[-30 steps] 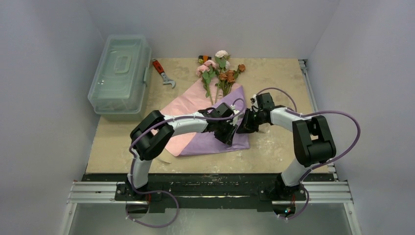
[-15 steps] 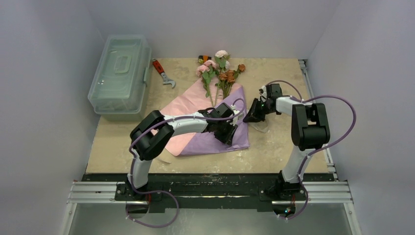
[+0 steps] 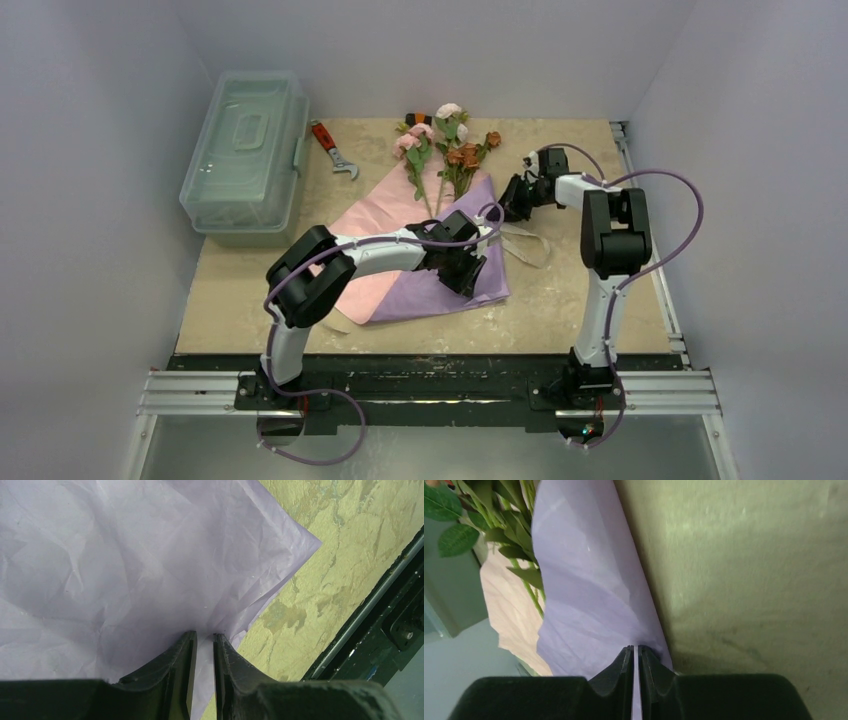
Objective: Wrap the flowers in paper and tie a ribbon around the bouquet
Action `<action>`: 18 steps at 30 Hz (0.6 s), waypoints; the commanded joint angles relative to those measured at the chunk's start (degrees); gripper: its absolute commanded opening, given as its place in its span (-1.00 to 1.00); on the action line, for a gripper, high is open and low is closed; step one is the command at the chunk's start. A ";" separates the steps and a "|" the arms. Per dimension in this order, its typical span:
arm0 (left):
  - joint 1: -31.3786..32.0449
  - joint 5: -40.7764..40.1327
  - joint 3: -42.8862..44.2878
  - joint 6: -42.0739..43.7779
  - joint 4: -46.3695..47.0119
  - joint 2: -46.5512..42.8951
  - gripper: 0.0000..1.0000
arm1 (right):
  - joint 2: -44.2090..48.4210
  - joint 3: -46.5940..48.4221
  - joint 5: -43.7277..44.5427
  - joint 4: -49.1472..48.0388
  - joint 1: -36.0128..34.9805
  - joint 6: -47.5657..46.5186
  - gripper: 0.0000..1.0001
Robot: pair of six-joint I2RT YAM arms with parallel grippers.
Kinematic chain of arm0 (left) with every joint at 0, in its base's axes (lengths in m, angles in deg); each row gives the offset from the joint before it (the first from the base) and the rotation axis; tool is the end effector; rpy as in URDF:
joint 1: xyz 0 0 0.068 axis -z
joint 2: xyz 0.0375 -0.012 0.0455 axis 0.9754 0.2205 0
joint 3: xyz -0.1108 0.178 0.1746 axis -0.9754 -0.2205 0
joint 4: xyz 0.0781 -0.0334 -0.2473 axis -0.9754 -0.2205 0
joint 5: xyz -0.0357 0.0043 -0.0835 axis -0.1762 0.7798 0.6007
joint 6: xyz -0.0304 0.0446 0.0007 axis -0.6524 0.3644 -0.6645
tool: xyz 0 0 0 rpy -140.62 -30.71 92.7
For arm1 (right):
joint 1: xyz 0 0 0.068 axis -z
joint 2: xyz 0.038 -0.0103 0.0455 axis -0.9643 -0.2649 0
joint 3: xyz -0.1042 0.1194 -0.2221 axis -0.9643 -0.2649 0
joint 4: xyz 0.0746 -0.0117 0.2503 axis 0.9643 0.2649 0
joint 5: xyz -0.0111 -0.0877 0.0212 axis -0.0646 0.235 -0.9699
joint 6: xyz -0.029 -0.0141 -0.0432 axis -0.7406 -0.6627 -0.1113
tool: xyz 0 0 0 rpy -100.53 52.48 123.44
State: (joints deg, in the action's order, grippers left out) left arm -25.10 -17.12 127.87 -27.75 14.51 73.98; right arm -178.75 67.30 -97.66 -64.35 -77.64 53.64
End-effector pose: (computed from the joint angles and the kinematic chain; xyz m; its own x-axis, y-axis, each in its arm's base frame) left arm 0.2488 -0.3369 0.1543 -0.7525 0.5027 -0.4255 0.6537 0.6491 -0.3891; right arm 0.4275 0.0427 0.1278 -0.9190 0.3527 -0.1764 0.1495 0.7254 0.6719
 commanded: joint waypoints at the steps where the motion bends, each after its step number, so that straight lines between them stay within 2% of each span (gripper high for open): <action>1: 0.22 -2.86 -0.08 2.81 -7.78 2.65 -0.54 | -5.64 5.42 2.74 -1.87 1.33 1.09 -0.67; 18: 0.18 -3.54 2.56 3.30 -11.90 3.04 -0.60 | -19.19 24.24 0.67 -5.33 2.77 10.80 -0.66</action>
State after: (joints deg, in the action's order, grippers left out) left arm -25.06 -17.77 130.73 -25.65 9.29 74.99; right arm -193.79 87.72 -101.84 -68.06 -76.16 63.41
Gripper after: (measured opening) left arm 0.205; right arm 0.169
